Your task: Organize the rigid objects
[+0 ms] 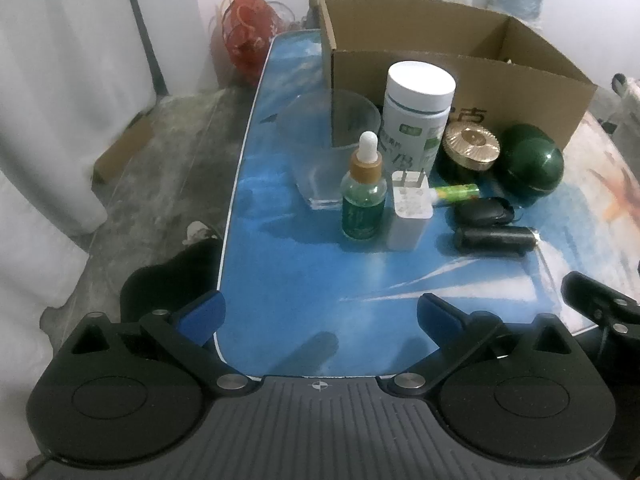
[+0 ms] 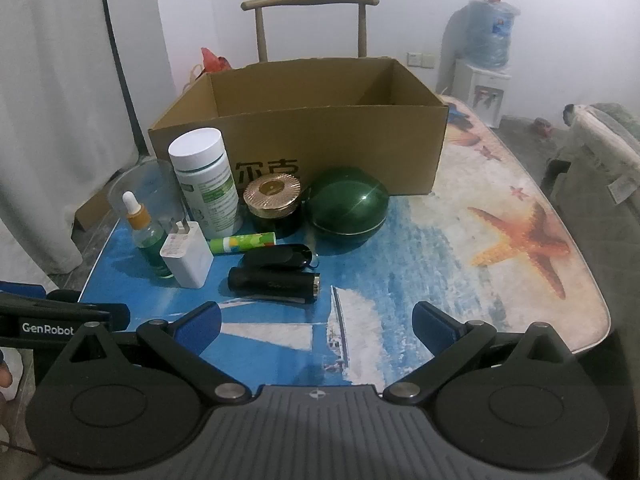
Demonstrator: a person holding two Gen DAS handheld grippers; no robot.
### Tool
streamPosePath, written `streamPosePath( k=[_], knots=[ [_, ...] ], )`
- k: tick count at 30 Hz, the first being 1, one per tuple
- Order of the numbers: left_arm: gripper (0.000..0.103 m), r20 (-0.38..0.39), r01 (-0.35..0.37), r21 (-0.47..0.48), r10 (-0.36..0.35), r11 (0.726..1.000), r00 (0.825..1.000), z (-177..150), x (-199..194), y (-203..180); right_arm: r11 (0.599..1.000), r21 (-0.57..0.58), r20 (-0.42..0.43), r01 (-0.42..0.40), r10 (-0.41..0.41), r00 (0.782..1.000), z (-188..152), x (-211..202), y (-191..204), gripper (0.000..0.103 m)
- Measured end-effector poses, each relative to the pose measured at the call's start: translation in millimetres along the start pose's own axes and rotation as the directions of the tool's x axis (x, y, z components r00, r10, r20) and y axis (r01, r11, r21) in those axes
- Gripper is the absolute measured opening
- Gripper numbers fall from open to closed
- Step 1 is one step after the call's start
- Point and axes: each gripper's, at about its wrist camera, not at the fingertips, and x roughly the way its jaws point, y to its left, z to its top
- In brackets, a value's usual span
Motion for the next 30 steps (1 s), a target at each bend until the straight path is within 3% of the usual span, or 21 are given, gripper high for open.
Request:
streamPosePath(
  k=[19,26,30],
  knots=[
    [0.103,0.0,-0.001,0.025,0.001,1.0,1.0,0,9,-2,0.999,0.0,-0.012,-0.035,0.035,0.999,-2,5,-5,0.103],
    [0.103,0.098,0.125,0.115,-0.137,0.985,0.986,0,5,-8,1.0,-0.019,0.058,-0.016,0.017,0.998,-8,3,-27,0.103],
    [0.102,0.11,0.194,0.213,-0.221,0.958,0.969,-6,7,-23,1.0,0.006,0.074,0.001,-0.001,0.997,-8,10,-45,0.103]
  ],
)
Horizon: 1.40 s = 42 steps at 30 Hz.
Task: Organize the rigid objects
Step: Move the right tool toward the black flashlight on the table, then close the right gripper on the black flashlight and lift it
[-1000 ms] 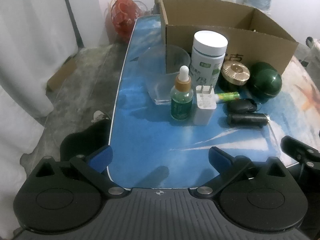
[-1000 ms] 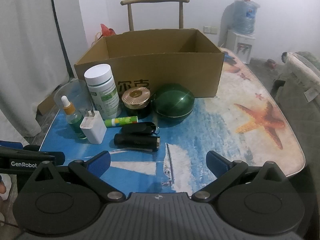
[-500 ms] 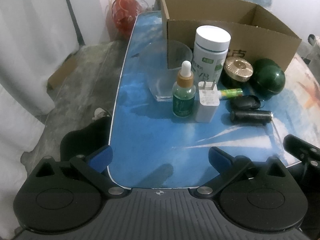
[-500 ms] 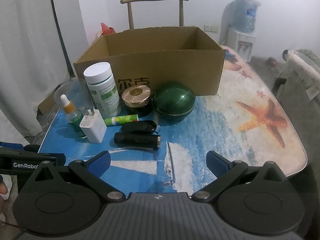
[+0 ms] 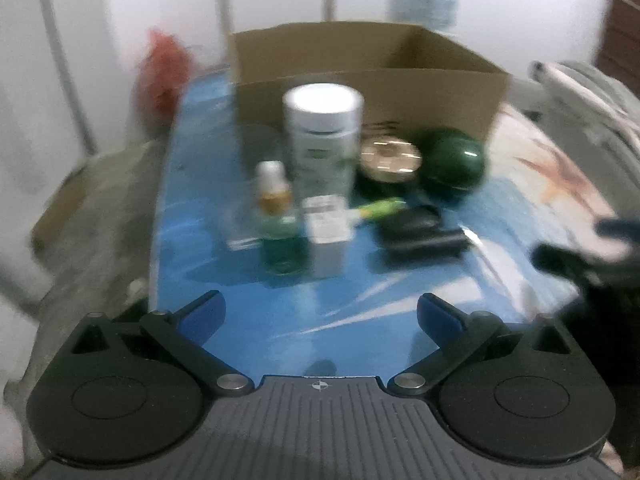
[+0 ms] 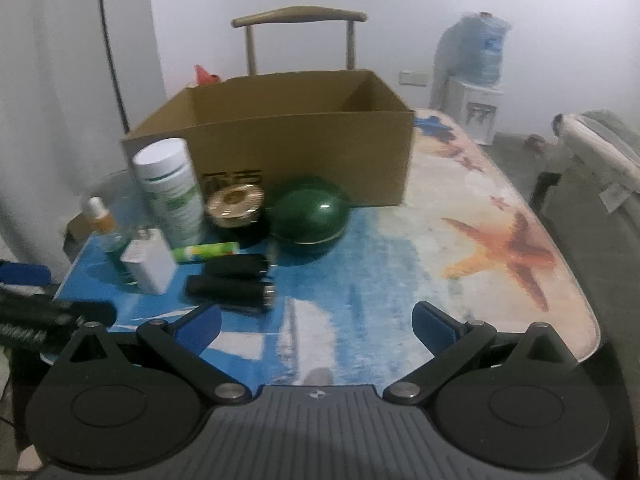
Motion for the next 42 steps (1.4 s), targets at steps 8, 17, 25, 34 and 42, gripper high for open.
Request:
streamPosePath(
  k=[8,17,25,34,42],
  knots=[
    [0.096,0.09,0.068,0.265,-0.095,0.962,0.991,-8,-3,-46,0.993,0.007,0.032,-0.119,0.119,0.992,8,16,-10,0.1],
    [0.074,0.024,0.065,0.369,-0.08,0.927,0.997,-8,20,-76,0.955,0.032,-0.016,-0.293,0.294,0.956,12,46,-10,0.082],
    [0.053,-0.028,0.084,0.354,-0.079,0.931,0.996,-5,38,-79,0.924,0.055,-0.056,-0.379,0.381,0.923,14,69,-11,0.064],
    [0.047,-0.067,0.143,0.341,-0.127,0.929,0.99,-7,45,-82,0.896,0.016,-0.076,-0.444,0.444,0.893,15,77,-6,0.034],
    [0.047,-0.083,0.187,0.312,-0.169,0.932,0.982,-8,41,-75,0.856,0.031,-0.175,-0.516,0.513,0.84,5,68,0,0.033]
  ],
)
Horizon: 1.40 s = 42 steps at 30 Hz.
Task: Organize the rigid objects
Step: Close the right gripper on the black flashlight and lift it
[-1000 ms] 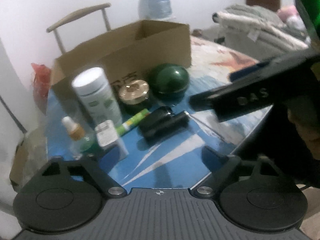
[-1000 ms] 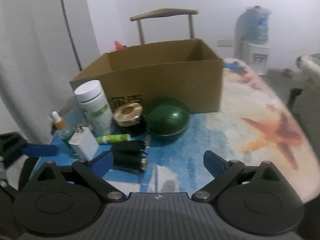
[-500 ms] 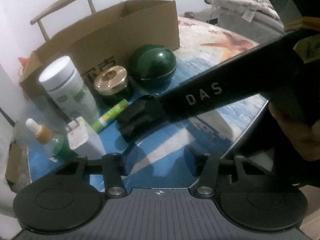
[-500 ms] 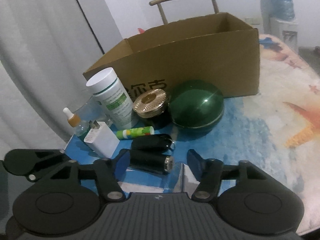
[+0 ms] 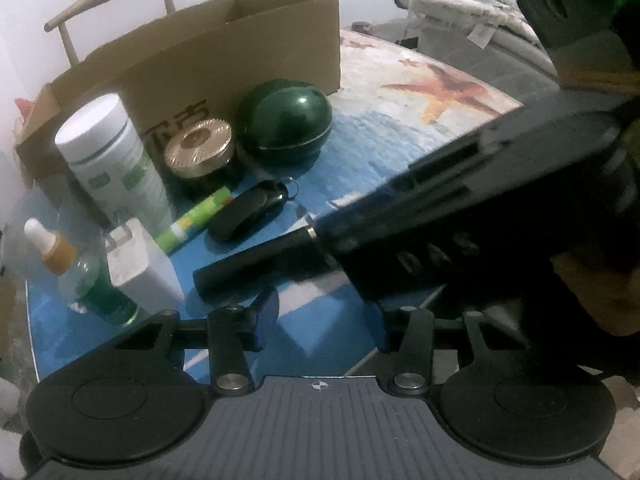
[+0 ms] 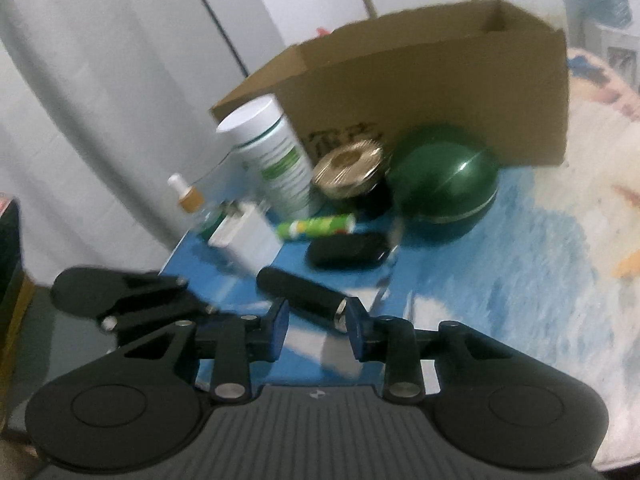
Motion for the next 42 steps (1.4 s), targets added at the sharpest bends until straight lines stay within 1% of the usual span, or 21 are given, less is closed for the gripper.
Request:
streamPosePath(
  k=[2,6,10,16,19,21,25,29,31,33,34,35,37,38,39,41,42],
  knots=[
    [0.049,-0.003,0.006,-0.006,-0.006,1.0,1.0,-2,-3,1,1.0,-0.005,-0.01,-0.011,0.011,1.0,0,-2,3,0.033],
    [0.05,-0.004,0.017,-0.028,-0.017,0.999,1.0,-6,-6,4,1.0,-0.015,0.031,0.003,-0.002,1.0,7,-9,5,0.033],
    [0.05,-0.007,0.038,-0.055,-0.038,0.998,0.999,-8,-5,7,0.999,-0.036,0.047,-0.015,0.017,0.999,14,-2,8,0.033],
    [0.05,-0.01,0.047,-0.1,-0.048,0.994,0.999,-11,-1,14,0.999,-0.021,-0.046,-0.047,0.047,0.998,4,20,7,0.033],
    [0.052,-0.004,0.052,-0.105,-0.053,0.993,0.999,-11,-1,15,0.997,0.021,-0.085,-0.069,0.07,0.994,-1,21,3,0.033],
    [0.055,-0.002,0.056,-0.102,-0.056,0.993,0.998,-11,0,15,0.996,0.031,-0.098,-0.081,0.084,0.992,-2,21,2,0.033],
    [0.057,-0.001,0.055,-0.093,-0.055,0.994,0.998,-10,1,15,0.993,0.059,-0.122,-0.101,0.108,0.987,0,24,1,0.032],
    [0.059,-0.007,0.028,-0.107,-0.029,0.994,1.0,-9,2,17,0.984,0.114,-0.148,-0.139,0.155,0.977,3,30,-3,0.03],
    [0.056,-0.008,0.021,-0.122,-0.022,0.992,1.0,-9,2,21,0.977,0.141,-0.159,-0.161,0.183,0.97,2,32,-5,0.028],
    [0.047,-0.01,0.004,-0.123,-0.005,0.992,1.0,-8,2,23,0.973,0.159,-0.158,-0.17,0.195,0.968,1,32,-7,0.028],
    [0.046,-0.011,-0.008,-0.121,0.007,0.993,1.0,-8,2,23,0.97,0.171,-0.155,-0.173,0.2,0.967,0,32,-9,0.028],
    [0.045,-0.012,-0.006,-0.126,0.005,0.992,1.0,-8,2,24,0.966,0.188,-0.152,-0.175,0.205,0.967,-1,32,-11,0.027],
    [0.038,-0.011,-0.003,-0.137,0.001,0.991,1.0,-8,1,25,0.961,0.222,-0.137,-0.165,0.199,0.97,-2,30,-14,0.027],
    [0.032,-0.011,-0.006,-0.138,0.005,0.99,1.0,-8,0,25,0.958,0.239,-0.128,-0.157,0.191,0.973,-2,28,-17,0.027],
    [0.029,-0.011,-0.005,-0.141,0.003,0.99,1.0,-9,0,26,0.952,0.263,-0.124,-0.157,0.195,0.973,-2,28,-20,0.027],
    [0.027,-0.011,-0.006,-0.144,0.005,0.99,1.0,-8,0,25,0.929,0.333,-0.109,-0.159,0.205,0.973,-4,28,-27,0.028],
    [0.027,-0.012,-0.007,-0.144,0.006,0.99,1.0,-8,0,25,0.923,0.349,-0.101,-0.16,0.206,0.973,-5,29,-28,0.028]
  ],
)
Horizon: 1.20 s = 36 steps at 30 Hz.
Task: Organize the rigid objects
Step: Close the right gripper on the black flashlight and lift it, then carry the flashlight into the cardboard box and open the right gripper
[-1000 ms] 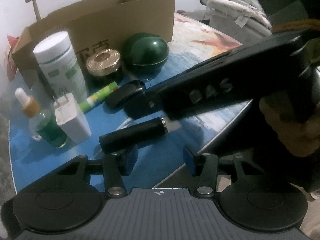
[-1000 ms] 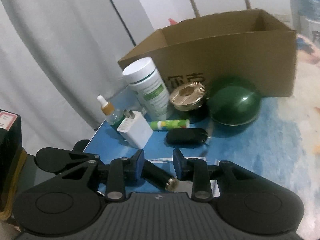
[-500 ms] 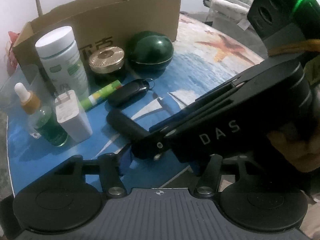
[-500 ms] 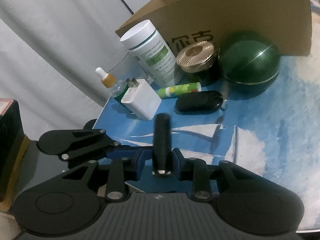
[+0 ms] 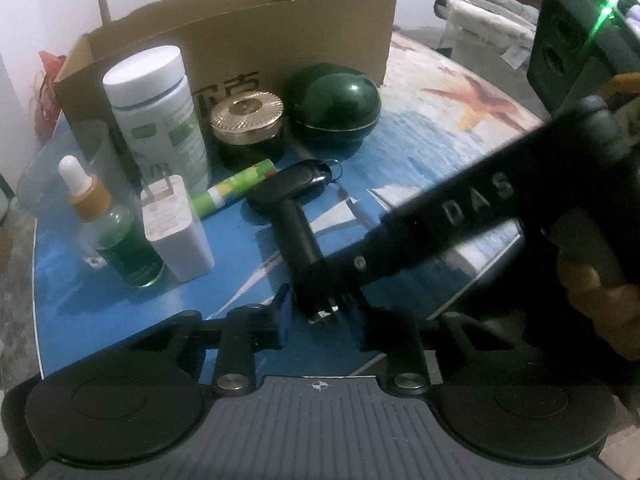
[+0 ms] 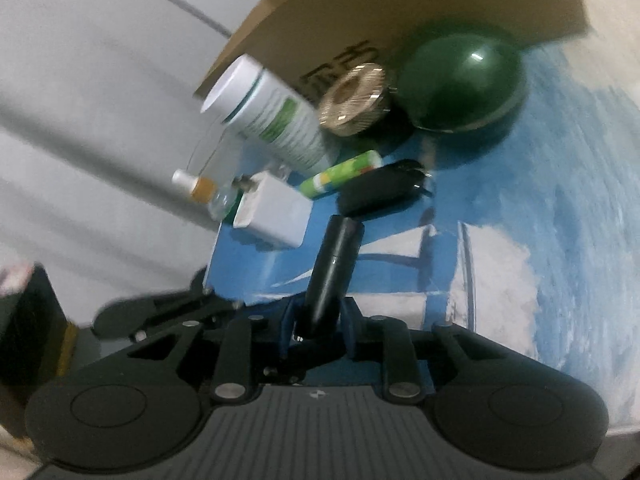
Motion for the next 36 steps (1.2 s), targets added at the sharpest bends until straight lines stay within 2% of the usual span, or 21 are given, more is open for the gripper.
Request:
streamPosePath(
  k=[5,11,22,27,30,33,36],
  knots=[
    [0.026,0.005,-0.018,0.005,0.018,1.0,1.0,-1,0,0,0.999,-0.016,0.033,0.031,-0.031,0.999,-4,3,8,0.028],
    [0.026,0.033,-0.021,0.023,0.02,1.0,0.999,-3,-8,-6,1.0,-0.002,0.059,0.02,-0.02,0.998,-12,1,7,0.028],
    [0.026,0.126,-0.041,0.075,0.031,0.996,0.991,-1,-31,-21,0.999,-0.032,0.142,0.012,-0.007,0.99,-19,-24,20,0.028],
    [0.025,0.209,-0.062,0.096,0.041,0.993,0.977,12,-55,-25,0.996,-0.089,0.215,0.014,0.005,0.977,-13,-50,44,0.028],
    [0.026,0.271,-0.09,0.117,0.055,0.989,0.961,30,-71,-27,0.991,-0.136,0.265,0.02,0.017,0.964,-1,-65,62,0.028],
    [0.026,0.324,-0.128,0.134,0.079,0.983,0.943,52,-84,-25,0.982,-0.189,0.307,0.021,0.039,0.951,21,-77,80,0.028],
    [0.026,0.347,-0.154,0.122,0.103,0.981,0.932,78,-91,-15,0.971,-0.235,0.328,0.031,0.05,0.943,46,-80,97,0.028]
  ],
)
